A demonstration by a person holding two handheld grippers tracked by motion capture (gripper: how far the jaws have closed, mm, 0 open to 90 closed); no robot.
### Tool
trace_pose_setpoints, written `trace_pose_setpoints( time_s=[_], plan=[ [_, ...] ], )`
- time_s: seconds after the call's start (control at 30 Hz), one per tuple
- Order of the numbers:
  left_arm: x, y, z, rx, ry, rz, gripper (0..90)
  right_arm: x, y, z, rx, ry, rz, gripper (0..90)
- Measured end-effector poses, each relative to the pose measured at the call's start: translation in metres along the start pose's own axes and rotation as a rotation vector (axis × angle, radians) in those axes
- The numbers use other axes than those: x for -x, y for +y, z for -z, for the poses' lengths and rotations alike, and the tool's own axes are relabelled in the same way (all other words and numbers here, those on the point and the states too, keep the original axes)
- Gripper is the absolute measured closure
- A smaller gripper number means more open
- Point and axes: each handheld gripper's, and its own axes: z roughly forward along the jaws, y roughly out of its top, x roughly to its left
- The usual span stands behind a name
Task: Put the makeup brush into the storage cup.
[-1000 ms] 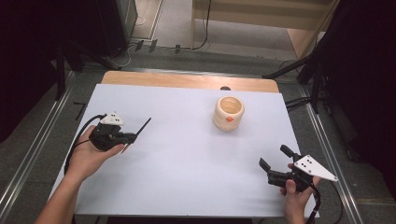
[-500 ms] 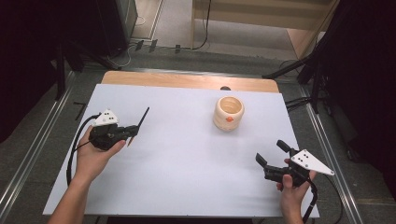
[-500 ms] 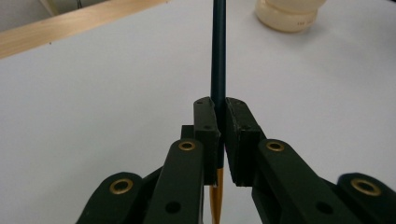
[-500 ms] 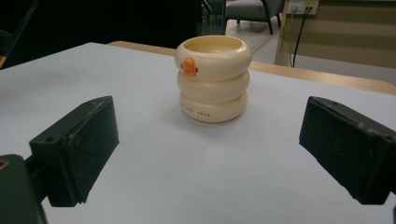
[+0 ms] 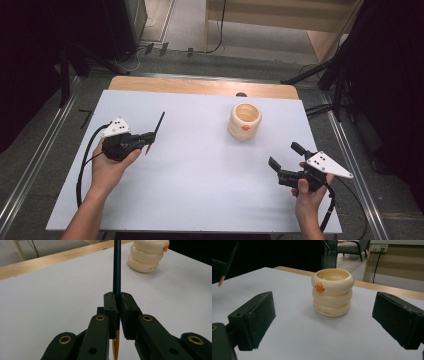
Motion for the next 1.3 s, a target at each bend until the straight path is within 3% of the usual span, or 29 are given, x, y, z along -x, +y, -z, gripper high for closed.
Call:
trace_pose_setpoints(
  time_s=[0.33, 0.83, 1.3],
  plan=[
    [0.012, 0.004, -0.008, 0.064, -0.034, -0.043, 85.1, -0.014, 0.016, -0.016, 0.004, 0.011, 0.010, 6.0],
    [0.024, 0.005, -0.022, 0.122, -0.071, -0.035, 85.1, -0.034, 0.031, -0.043, 0.009, 0.039, -0.011, 9.9],
    [0.037, 0.004, -0.035, 0.120, -0.097, -0.052, 85.1, -0.058, 0.045, -0.066, 0.028, 0.077, -0.023, 14.8]
  ],
)
